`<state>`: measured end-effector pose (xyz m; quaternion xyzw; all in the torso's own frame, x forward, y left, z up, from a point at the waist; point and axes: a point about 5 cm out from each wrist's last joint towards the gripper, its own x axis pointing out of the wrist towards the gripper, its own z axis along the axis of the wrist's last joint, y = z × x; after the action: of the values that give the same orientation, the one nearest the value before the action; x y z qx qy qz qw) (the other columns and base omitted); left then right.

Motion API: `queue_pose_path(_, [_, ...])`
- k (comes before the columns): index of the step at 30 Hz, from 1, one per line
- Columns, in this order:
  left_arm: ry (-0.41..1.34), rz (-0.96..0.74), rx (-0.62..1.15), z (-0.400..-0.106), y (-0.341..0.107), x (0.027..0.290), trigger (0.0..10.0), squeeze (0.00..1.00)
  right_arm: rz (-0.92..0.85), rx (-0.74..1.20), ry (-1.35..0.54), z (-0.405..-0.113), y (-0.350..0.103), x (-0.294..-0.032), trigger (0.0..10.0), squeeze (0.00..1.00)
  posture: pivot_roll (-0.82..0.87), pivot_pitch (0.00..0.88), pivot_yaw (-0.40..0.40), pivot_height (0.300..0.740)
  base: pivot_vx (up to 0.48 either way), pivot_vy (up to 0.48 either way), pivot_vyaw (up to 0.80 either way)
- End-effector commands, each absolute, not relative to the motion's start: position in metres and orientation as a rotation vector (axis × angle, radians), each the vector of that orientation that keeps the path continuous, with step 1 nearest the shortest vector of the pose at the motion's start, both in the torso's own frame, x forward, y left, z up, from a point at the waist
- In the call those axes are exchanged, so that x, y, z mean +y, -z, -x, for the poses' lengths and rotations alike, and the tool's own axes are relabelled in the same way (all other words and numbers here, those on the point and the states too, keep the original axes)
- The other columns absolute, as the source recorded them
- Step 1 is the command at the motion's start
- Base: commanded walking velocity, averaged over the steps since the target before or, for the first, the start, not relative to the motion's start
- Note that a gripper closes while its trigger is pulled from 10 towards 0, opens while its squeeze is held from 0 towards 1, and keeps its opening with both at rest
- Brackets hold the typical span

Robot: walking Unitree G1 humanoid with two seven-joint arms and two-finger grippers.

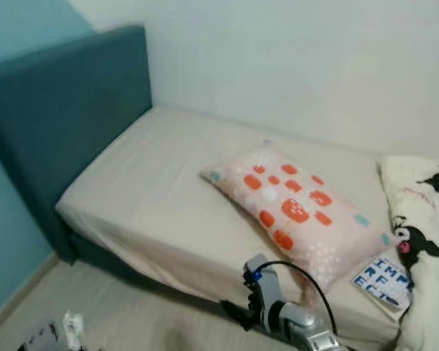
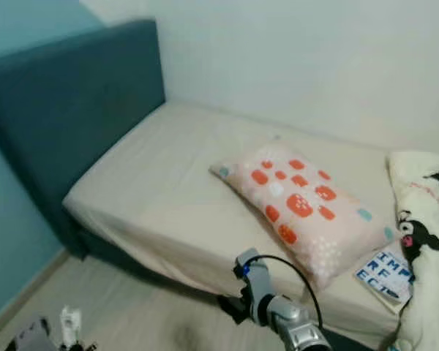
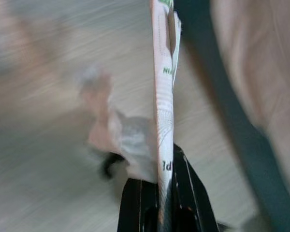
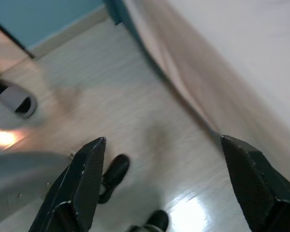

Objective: Clean up the room

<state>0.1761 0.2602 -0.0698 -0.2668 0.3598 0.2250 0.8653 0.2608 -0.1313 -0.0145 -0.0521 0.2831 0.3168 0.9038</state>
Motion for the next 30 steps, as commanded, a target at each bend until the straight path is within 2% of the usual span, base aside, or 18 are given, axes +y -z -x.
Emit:
queue_pose_path(1, [-0.459, 0.509, 0.799, -0.170, 0.075, 0.256, 10.0, 0.00, 0.117, 0.621, -0.602, -0.257, 0.022, -0.140, 10.0, 0.00, -0.14, 0.089, -0.062, 0.728, 0.000, 0.000, 0.66])
queue_pose_path(4, [-0.384, 0.338, 0.897, -0.164, 0.081, 0.244, 10.0, 0.00, 0.074, 0.752, -0.363, -0.245, 0.042, -0.165, 10.0, 0.00, -0.14, 0.086, -0.064, 0.728, 0.000, 0.000, 0.66])
queue_pose_path(8, [-0.386, 0.234, 0.945, -0.160, 0.084, 0.242, 10.0, 0.00, -0.001, 0.831, -0.216, -0.233, 0.053, -0.177, 10.0, 0.00, -0.13, 0.084, -0.064, 0.728, 0.000, 0.000, 0.66])
queue_pose_path(10, [-0.374, 0.120, 0.967, -0.160, 0.084, 0.241, 10.0, 0.00, -0.061, 0.894, -0.133, -0.219, 0.063, -0.182, 10.0, 0.00, -0.13, 0.084, -0.065, 0.728, 0.000, 0.000, 0.66])
queue_pose_path(30, [-0.362, 0.085, 1.007, -0.153, 0.088, 0.237, 10.0, 0.00, -0.064, 1.012, -0.115, -0.179, 0.086, -0.179, 10.0, 0.00, -0.10, 0.085, -0.066, 0.728, 0.000, 0.000, 0.66])
